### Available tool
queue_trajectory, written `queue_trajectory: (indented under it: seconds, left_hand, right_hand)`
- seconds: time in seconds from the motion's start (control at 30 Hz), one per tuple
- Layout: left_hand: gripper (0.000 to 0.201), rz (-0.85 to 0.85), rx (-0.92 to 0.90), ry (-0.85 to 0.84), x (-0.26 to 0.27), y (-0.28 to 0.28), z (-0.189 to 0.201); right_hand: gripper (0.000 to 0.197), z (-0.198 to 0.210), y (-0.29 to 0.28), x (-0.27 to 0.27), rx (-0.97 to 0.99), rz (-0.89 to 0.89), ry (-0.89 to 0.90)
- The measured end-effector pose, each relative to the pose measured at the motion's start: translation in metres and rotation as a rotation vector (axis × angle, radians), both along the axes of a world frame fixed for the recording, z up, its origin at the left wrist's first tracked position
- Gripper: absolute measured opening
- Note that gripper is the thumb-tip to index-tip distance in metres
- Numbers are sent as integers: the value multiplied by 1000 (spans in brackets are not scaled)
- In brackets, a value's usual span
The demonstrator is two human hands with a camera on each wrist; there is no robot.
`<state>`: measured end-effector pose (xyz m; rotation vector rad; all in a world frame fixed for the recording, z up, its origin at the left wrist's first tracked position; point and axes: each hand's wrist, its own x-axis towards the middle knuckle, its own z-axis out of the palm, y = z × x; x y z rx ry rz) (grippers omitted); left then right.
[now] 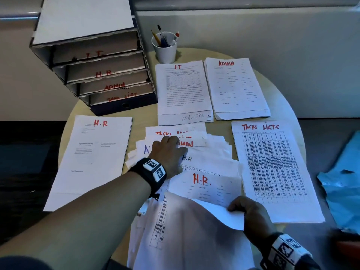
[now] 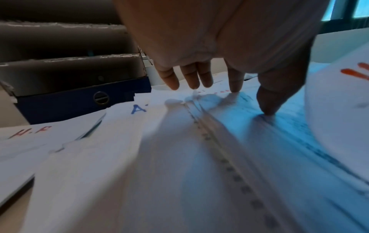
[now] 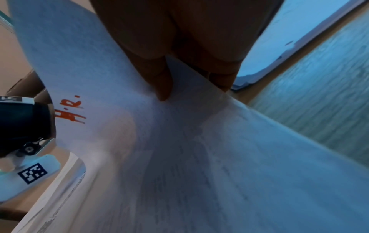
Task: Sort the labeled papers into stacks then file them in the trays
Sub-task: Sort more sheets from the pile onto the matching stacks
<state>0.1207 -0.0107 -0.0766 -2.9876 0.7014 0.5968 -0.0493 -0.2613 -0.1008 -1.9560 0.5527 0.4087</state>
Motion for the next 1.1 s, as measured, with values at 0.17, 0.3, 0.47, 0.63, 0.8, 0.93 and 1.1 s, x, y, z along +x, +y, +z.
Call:
queue_trajectory:
  seconds: [0.17,0.3,0.47,0.63,0.8,0.93,1.1]
  left_hand:
    - [65,7,2,58,4,-2,0]
    - [65,36,1,97,9,-5,1]
    - [68,49,33,132,10,-5,3]
    - [45,147,-9,166,13,-6,0]
    - [19,145,-149,96,9,10,7]
    - [16,123,-490,-4,-14,41,26]
    - [14,232,-874,333,-62,54,52]
  right_hand:
    - [34,0,1,1,-18,18,30]
    - [33,1,1,2,11,-5,43]
    - [18,-1,1,2,79,-88,20]
    - [13,5,2,2,130,-128,4]
    - [18,18,-6,-1,176,-90,-110]
    - [61,11,-17,-2,185,-92,-177]
    - [75,16,-16,7,436,-195,-141]
